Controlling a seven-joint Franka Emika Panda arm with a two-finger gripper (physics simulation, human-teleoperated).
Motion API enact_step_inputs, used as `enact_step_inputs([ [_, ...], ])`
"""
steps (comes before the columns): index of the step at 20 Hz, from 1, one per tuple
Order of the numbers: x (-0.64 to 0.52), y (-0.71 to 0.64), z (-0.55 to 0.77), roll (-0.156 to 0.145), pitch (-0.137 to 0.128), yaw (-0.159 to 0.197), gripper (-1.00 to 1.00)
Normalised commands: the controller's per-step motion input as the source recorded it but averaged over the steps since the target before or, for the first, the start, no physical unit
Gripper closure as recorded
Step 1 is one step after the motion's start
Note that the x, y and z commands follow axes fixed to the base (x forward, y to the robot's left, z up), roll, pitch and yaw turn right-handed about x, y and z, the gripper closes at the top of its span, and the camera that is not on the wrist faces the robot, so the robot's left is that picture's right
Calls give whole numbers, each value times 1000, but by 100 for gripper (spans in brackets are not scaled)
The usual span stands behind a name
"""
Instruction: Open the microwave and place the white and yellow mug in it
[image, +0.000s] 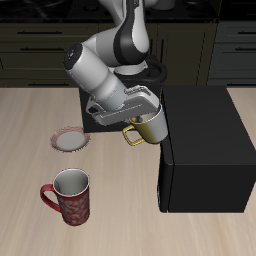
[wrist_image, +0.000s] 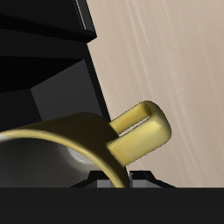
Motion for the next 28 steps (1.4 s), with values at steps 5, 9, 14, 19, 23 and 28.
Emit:
enact_step_inputs([
  [5,-168,321,18,80,-12,-25,100],
  [9,-41,324,72,76,-53,-10,100],
  [14,165,162,-4,41,-14,-30,100],
  [19,203,132,-68,9,-16,-36,100],
  [23,195,197,-151,16,19,-15,100],
  [28,-49,341,-224,73,14,-20,100],
])
